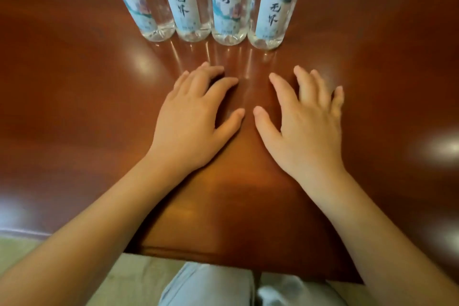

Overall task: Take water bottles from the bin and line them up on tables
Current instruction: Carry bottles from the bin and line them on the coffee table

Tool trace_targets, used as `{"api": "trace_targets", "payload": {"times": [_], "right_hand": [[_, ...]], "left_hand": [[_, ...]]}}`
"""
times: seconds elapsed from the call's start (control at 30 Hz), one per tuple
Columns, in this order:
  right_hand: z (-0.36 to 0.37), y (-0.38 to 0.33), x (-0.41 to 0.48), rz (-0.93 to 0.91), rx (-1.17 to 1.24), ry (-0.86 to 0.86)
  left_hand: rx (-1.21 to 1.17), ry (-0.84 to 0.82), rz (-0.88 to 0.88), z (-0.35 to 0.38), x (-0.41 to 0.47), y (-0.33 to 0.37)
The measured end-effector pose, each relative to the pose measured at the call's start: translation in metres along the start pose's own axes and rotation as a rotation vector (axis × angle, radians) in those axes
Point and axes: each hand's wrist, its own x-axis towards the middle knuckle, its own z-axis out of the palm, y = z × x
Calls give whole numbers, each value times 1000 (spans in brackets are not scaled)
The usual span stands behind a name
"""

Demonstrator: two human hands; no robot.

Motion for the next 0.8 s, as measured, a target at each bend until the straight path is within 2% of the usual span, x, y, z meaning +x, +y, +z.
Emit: {"api": "trace_targets", "payload": {"times": [0.27, 0.43, 0.5, 0.67, 0.73, 0.8], "right_hand": [[-4, -1, 1, 25, 12, -42], [-18, -3, 0, 37, 45, -149], [-29, -1, 0, 21, 32, -258], [-77, 9, -3, 42, 29, -671], [-106, 9, -14, 112, 101, -742], [-141, 6, -30, 145, 111, -730]], "left_hand": [[-2, -55, -30, -5, 3, 6], [-25, -156, -76, -17, 4, 12], [-2, -251, -103, -25, 6, 18], [163, -677, -174, -63, 11, 38], [202, -769, -179, -89, 10, 49], [210, -790, -164, -123, 8, 64]]}}
